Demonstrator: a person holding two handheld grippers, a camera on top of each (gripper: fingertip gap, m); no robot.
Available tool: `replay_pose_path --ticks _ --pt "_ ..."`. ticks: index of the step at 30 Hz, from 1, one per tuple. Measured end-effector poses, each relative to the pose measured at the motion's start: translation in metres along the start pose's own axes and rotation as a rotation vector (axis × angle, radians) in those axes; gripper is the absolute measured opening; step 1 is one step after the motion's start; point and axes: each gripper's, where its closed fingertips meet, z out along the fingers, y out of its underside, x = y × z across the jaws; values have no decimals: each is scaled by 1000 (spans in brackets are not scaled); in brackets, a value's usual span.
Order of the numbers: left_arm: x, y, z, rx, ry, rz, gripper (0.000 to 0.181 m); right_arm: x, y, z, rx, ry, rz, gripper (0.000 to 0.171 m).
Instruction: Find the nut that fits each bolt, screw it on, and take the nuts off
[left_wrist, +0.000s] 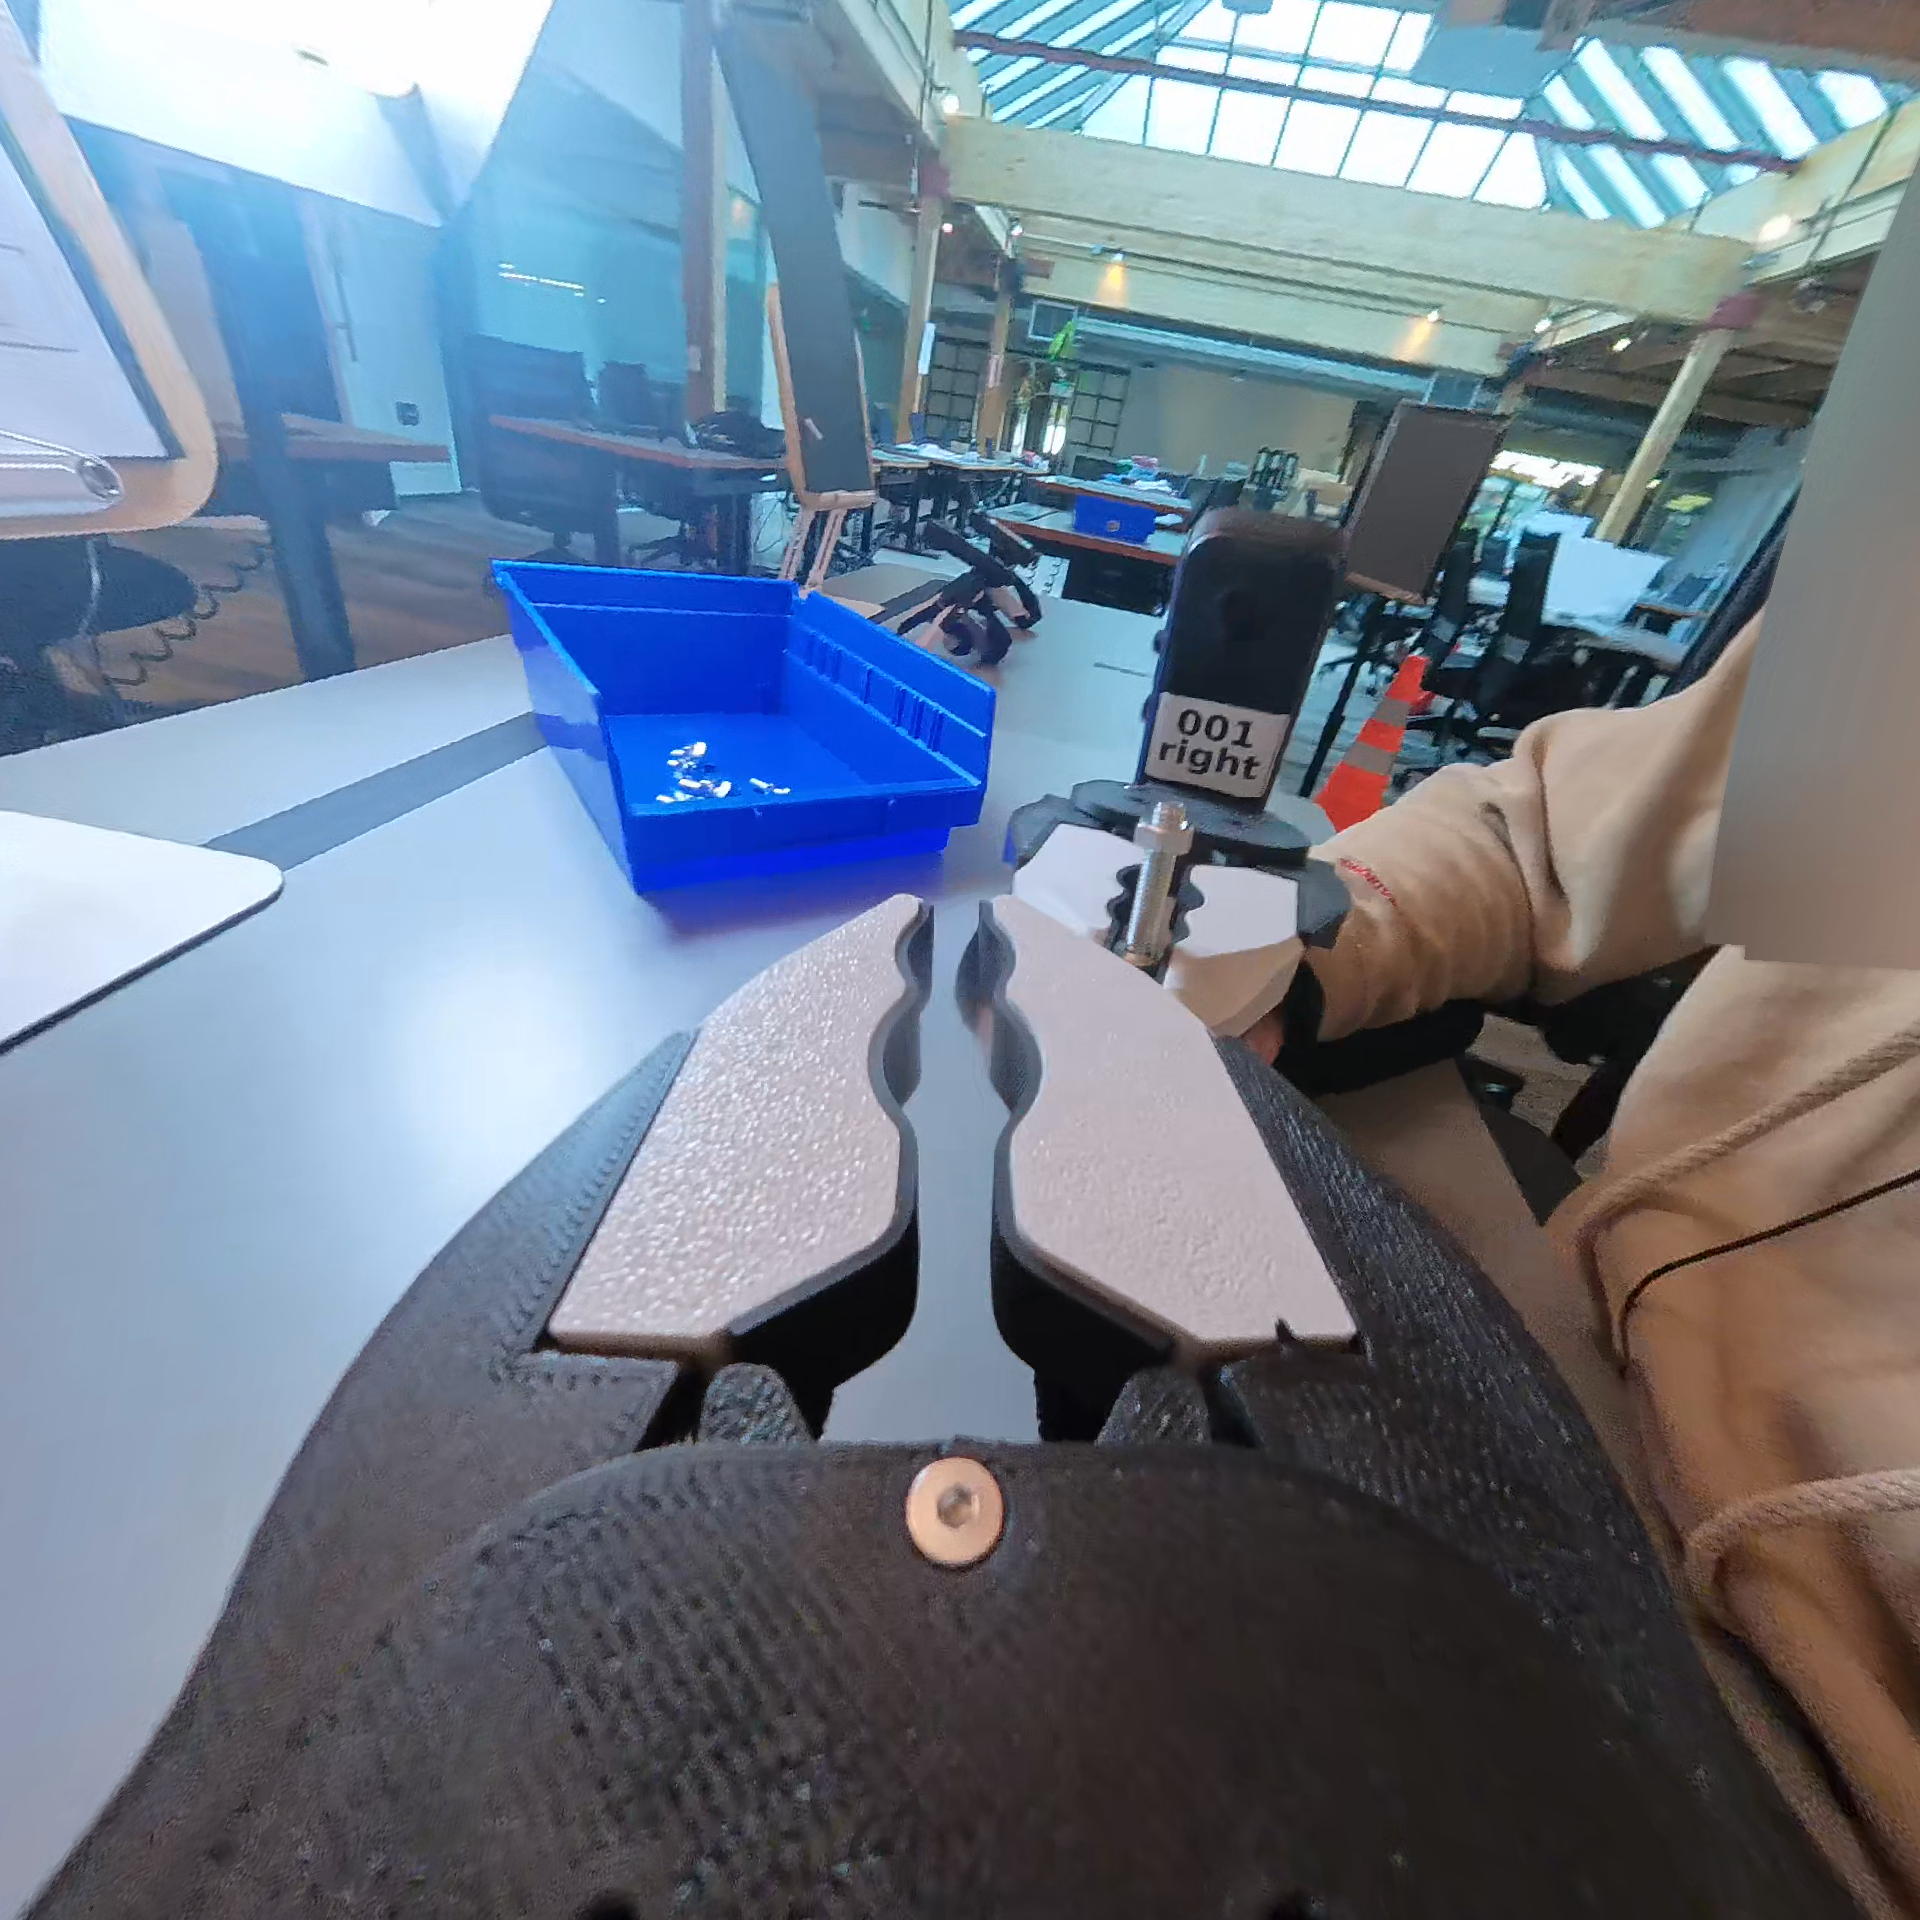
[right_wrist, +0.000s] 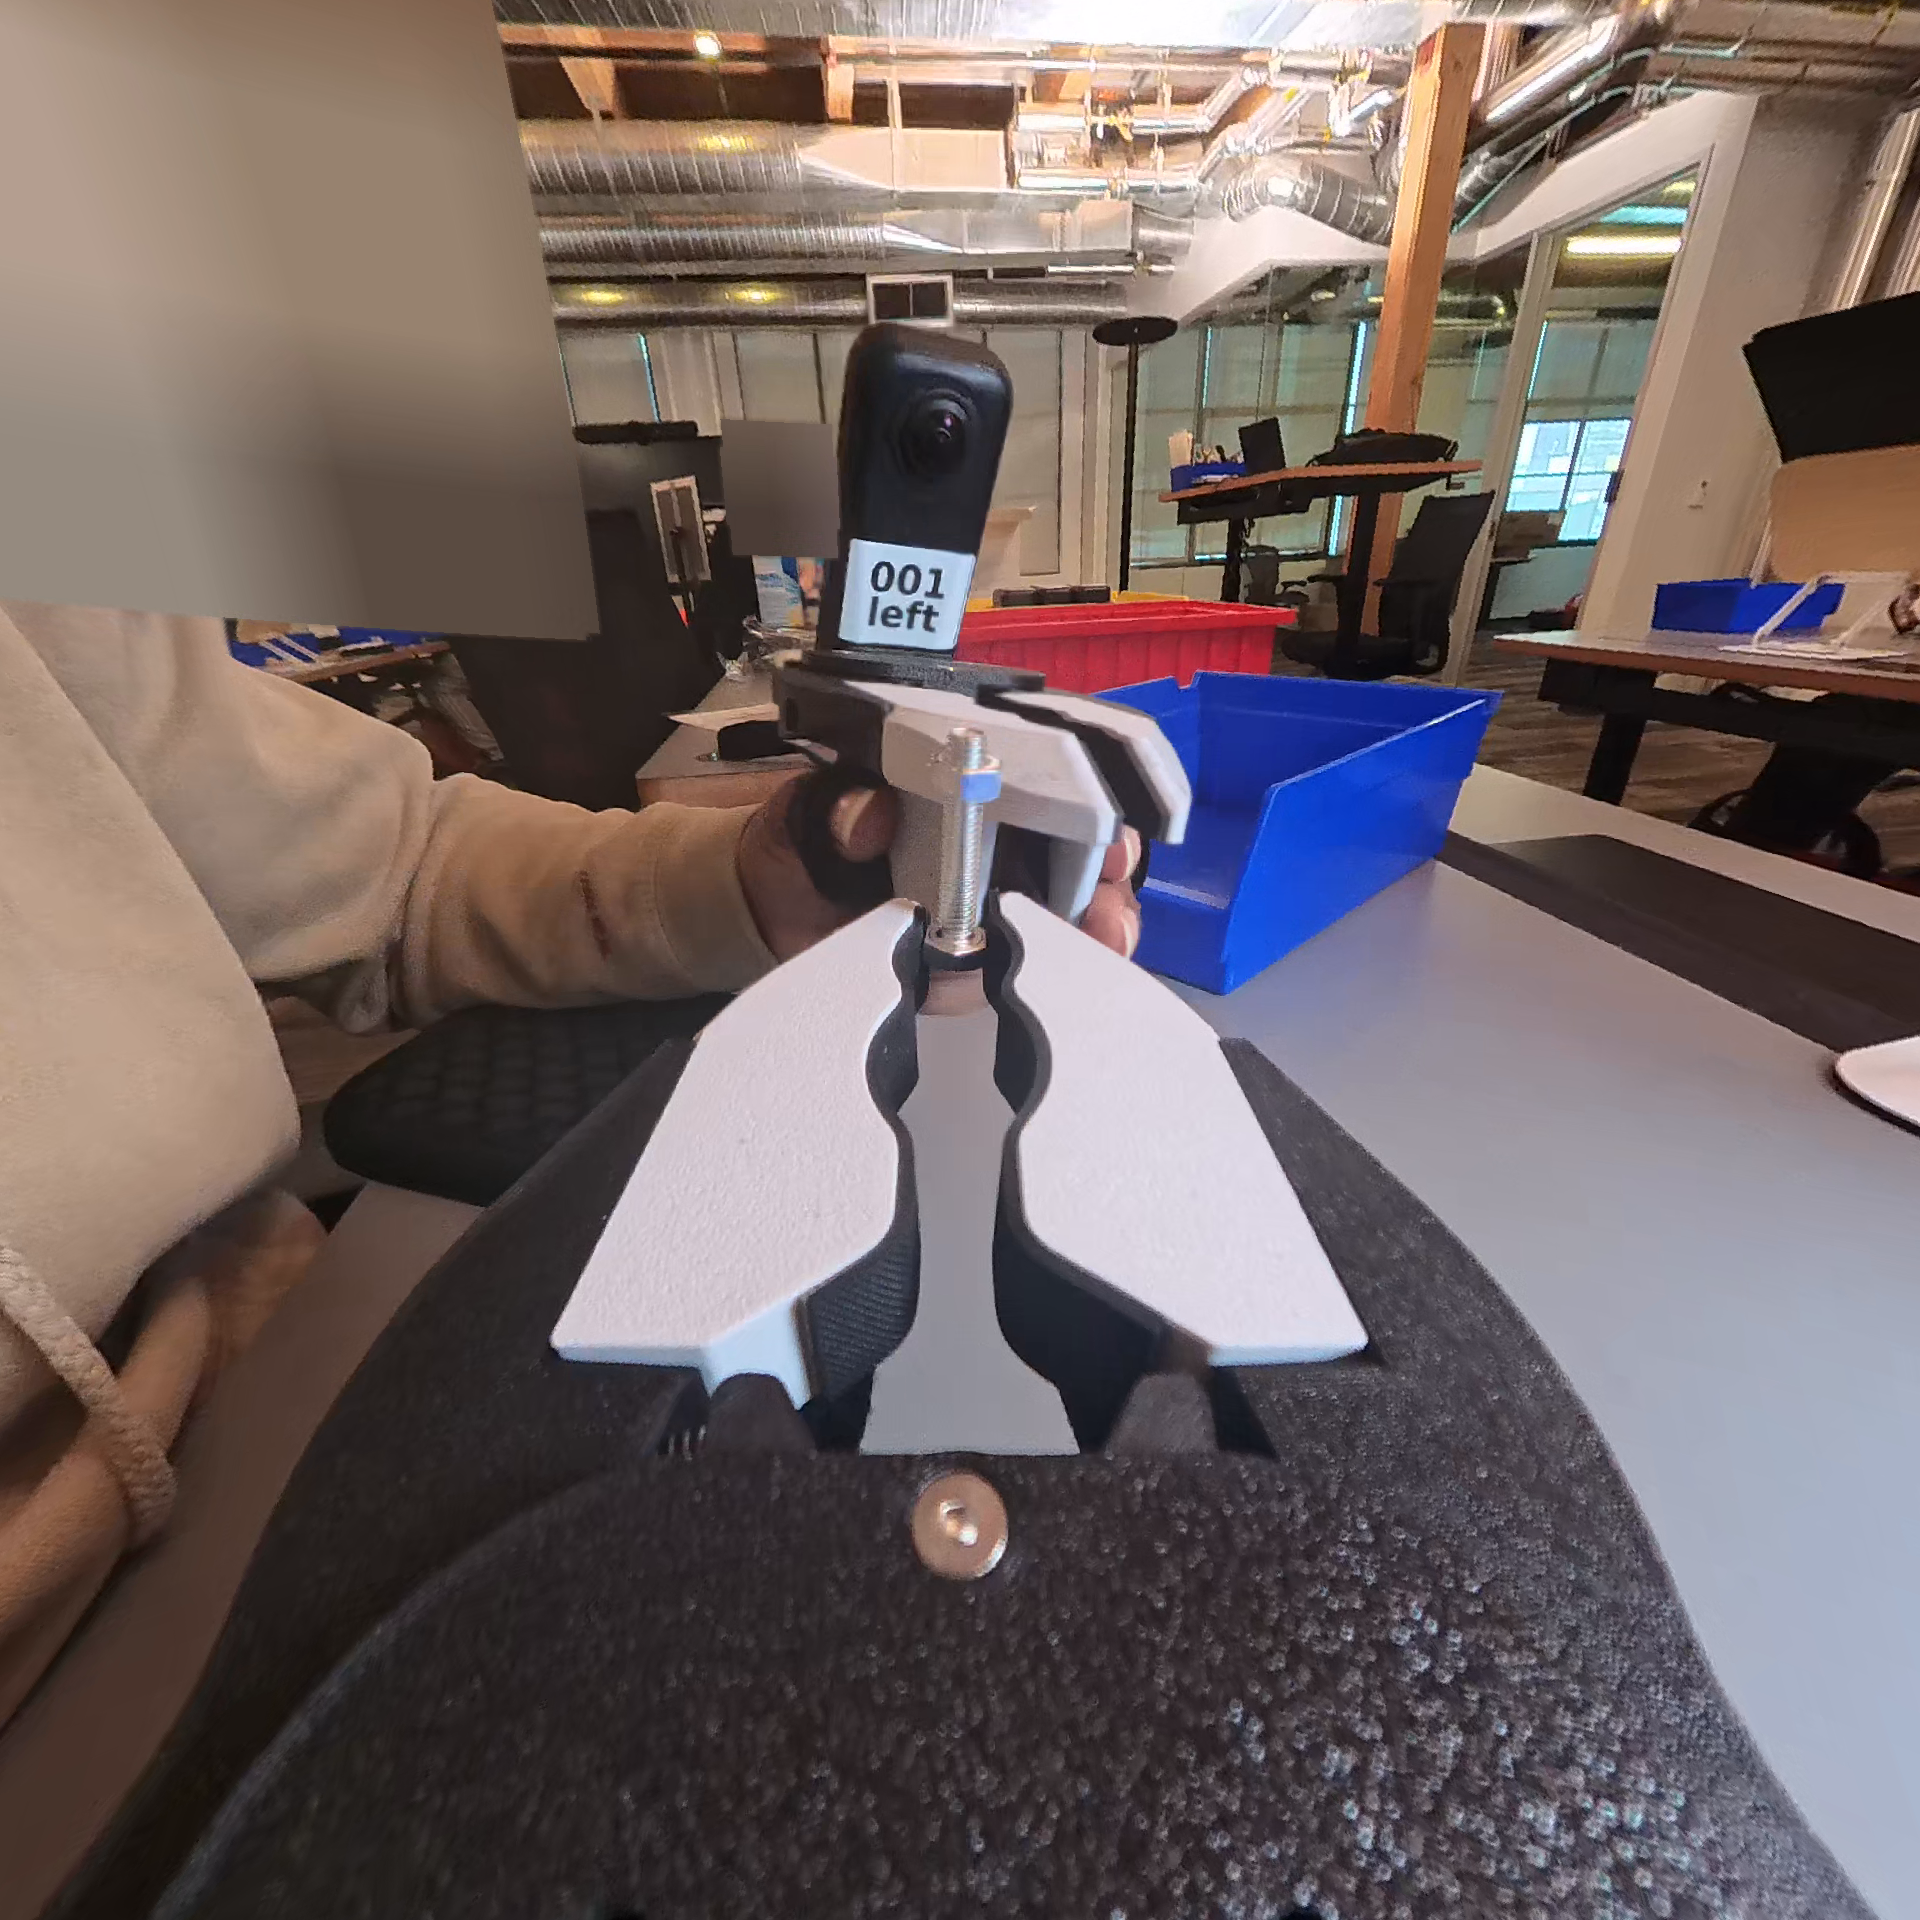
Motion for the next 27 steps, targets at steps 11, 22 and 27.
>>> replay_pose_path --ticks 11,22,27 --pt "8 -4 2 15 31 -18 6 2 3 1 -12 7 13 10" --pt "20 -1 6 -13 83 -11 25 5 7 2 -28 22 26 10" --pt "6 -1 2 -12 15 -24 2 8 0 -2 9 21 39 10"
